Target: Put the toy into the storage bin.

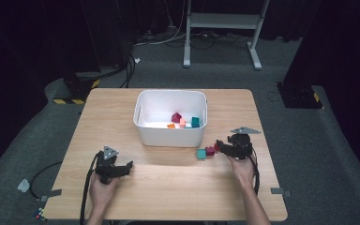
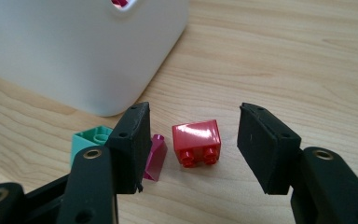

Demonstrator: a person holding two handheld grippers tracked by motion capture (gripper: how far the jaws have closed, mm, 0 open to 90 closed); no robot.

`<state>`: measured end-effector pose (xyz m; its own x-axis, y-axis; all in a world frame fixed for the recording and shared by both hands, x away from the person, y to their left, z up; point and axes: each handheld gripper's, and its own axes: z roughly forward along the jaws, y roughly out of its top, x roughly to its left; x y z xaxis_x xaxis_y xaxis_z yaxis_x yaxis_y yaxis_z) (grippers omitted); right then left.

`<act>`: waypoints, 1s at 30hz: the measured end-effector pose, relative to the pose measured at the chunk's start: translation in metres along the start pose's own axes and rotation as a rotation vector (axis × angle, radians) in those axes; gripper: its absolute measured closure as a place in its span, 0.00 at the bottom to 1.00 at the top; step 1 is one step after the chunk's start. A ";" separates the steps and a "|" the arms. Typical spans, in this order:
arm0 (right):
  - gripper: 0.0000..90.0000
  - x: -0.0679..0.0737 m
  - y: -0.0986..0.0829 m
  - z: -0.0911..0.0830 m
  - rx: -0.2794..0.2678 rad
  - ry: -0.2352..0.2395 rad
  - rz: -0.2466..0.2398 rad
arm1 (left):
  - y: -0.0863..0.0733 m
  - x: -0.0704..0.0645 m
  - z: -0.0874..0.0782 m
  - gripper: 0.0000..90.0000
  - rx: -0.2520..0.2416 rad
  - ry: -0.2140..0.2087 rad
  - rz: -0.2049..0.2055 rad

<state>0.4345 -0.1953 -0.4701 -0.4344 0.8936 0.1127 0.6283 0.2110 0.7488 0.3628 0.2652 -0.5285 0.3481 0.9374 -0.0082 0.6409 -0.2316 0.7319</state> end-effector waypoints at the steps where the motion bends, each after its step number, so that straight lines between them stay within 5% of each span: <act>1: 0.49 0.000 -0.001 0.003 0.008 -0.003 0.004 | 0.000 0.000 0.000 0.16 0.000 0.000 0.000; 16: 0.49 -0.001 -0.011 0.033 0.052 -0.037 0.038 | 0.000 0.000 0.000 0.16 0.000 0.000 0.000; 30: 0.63 0.000 -0.012 0.038 0.074 -0.064 0.016 | 0.000 0.000 0.000 0.16 0.000 0.000 0.000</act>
<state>0.4512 -0.1826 -0.5043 -0.3834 0.9201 0.0801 0.6815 0.2233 0.6970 0.3627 0.2652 -0.5285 0.3480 0.9375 -0.0084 0.6409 -0.2314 0.7320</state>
